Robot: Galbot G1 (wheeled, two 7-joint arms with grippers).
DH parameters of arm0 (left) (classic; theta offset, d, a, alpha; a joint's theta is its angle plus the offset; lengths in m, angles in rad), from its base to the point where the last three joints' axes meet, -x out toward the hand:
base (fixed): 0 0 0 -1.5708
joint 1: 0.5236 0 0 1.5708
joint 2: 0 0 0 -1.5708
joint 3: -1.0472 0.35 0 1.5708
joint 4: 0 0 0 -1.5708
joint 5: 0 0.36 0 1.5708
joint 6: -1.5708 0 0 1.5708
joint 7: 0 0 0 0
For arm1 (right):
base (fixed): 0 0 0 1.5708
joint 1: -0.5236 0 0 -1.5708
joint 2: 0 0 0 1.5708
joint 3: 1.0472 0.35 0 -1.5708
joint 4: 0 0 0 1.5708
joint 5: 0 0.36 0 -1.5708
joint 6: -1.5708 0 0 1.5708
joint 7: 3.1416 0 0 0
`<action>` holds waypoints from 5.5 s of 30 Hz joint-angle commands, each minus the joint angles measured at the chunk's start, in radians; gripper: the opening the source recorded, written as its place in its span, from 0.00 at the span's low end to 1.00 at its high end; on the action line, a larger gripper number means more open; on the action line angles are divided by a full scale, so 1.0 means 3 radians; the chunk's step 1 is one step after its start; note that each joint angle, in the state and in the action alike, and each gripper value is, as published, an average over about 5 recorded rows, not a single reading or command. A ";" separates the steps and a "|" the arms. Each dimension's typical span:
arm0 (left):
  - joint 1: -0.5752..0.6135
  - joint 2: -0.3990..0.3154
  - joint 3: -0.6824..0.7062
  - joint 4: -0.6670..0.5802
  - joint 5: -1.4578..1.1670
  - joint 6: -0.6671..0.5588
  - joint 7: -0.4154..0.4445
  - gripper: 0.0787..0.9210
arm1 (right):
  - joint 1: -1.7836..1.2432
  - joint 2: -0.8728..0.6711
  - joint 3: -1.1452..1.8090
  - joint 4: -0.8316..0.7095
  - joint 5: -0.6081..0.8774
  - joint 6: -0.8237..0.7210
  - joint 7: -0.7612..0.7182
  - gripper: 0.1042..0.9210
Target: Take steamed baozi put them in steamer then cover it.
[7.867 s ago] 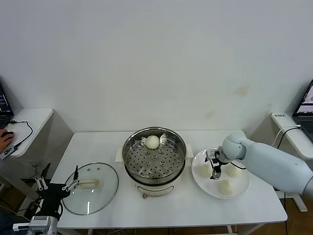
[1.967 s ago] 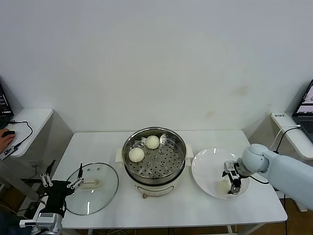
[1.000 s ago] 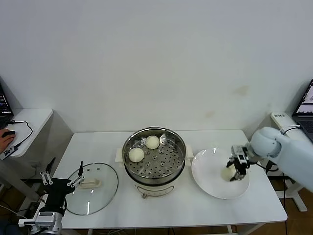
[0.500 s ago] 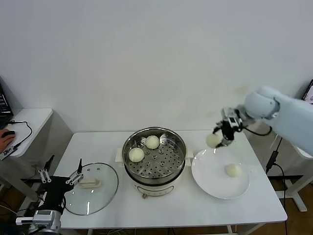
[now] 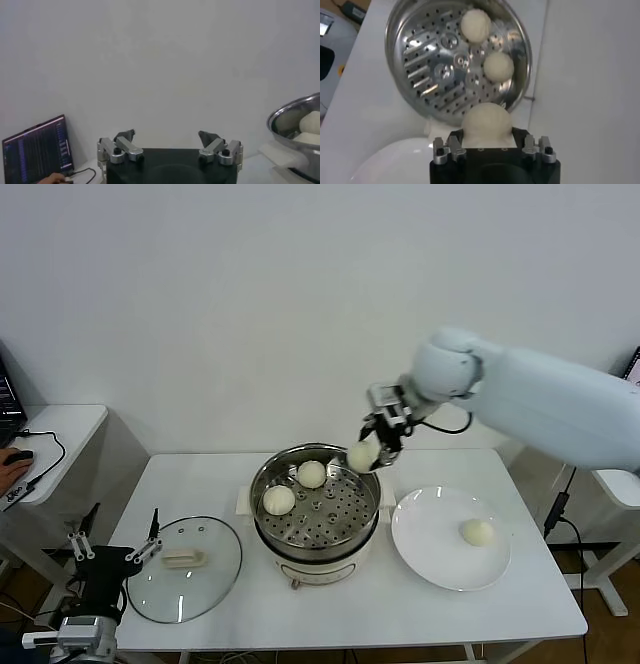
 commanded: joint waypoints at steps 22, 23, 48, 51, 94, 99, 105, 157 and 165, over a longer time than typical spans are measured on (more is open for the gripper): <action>-0.0001 -0.0114 -0.0090 -0.0047 0.0009 -0.0008 -0.0003 0.88 | -0.0491 0.0725 -0.0340 0.0081 -0.1015 0.0976 0.0148 0.65; 0.0003 -0.0116 -0.0091 -0.0047 0.0009 -0.0009 -0.0003 0.88 | -0.0491 0.0715 -0.0339 0.0092 -0.1012 0.0978 0.0141 0.65; -0.0022 -0.0035 -0.0084 -0.0040 -0.0009 -0.0001 0.0007 0.88 | -0.0059 -0.0044 -0.0016 0.0401 -0.0615 0.0740 -0.0055 0.88; -0.0036 0.0020 -0.0106 -0.0022 -0.0039 0.0002 0.0010 0.88 | -0.0035 -0.0345 0.0124 0.0492 -0.0436 0.0425 -0.0082 0.88; -0.0160 0.0238 0.0135 0.0164 -0.0016 0.0040 0.0029 0.88 | -0.2566 -0.1299 0.1884 -0.0828 -0.1399 0.0191 0.0131 0.88; -0.0151 0.0230 0.0125 0.0158 -0.0011 0.0041 0.0028 0.88 | -0.2588 -0.1127 0.1939 -0.1041 -0.1455 0.0263 0.0112 0.88; -0.0148 0.0225 0.0127 0.0154 -0.0005 0.0042 0.0029 0.88 | -0.2615 -0.0995 0.2010 -0.1206 -0.1494 0.0270 0.0149 0.88; -0.0148 0.0204 0.0163 0.0072 0.0002 0.0044 0.0025 0.88 | 0.0258 -0.1140 0.0022 0.0242 0.0241 -0.0606 0.0139 0.59; -0.0144 0.0175 0.0172 0.0050 0.0005 0.0038 0.0026 0.88 | 0.0302 -0.0661 -0.0096 0.0542 0.0902 -0.0968 0.0566 0.61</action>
